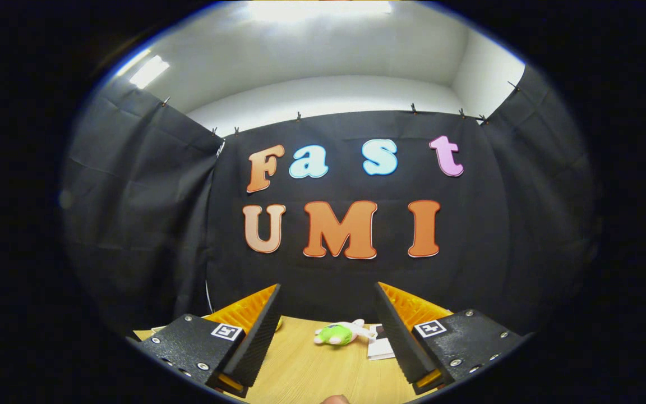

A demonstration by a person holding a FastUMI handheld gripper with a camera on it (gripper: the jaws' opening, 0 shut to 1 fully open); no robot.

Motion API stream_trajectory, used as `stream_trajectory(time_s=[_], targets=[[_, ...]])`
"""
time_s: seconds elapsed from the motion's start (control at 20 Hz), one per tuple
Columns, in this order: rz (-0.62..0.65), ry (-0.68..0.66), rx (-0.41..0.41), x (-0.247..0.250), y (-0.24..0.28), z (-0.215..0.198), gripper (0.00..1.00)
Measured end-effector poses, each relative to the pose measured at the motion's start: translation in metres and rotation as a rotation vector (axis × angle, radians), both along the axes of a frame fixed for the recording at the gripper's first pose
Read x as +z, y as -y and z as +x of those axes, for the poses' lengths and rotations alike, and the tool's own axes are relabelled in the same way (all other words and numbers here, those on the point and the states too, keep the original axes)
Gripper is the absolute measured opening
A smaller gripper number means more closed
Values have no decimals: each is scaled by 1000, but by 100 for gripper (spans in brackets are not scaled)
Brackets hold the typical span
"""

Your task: Open the storage box then place both shoes into the box .Put the left shoe in first, then the right shoe, with the right side of both shoes facing outward in a uniform manner.

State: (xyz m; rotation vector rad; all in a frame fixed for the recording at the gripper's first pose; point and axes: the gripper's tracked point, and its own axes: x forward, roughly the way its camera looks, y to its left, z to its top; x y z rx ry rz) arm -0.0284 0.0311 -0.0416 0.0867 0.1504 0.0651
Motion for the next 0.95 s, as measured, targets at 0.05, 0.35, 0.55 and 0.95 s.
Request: stream_trajectory(time_s=[0.05, 0.35, 0.55, 0.95], targets=[[3, 8, -9, 3, 6, -2, 96], [-1, 51, -44, 14, 34, -3, 96], [-27, 85, -39, 21, 37, -6, 96], [-65, 136, -23, 26, 32, -3, 96]])
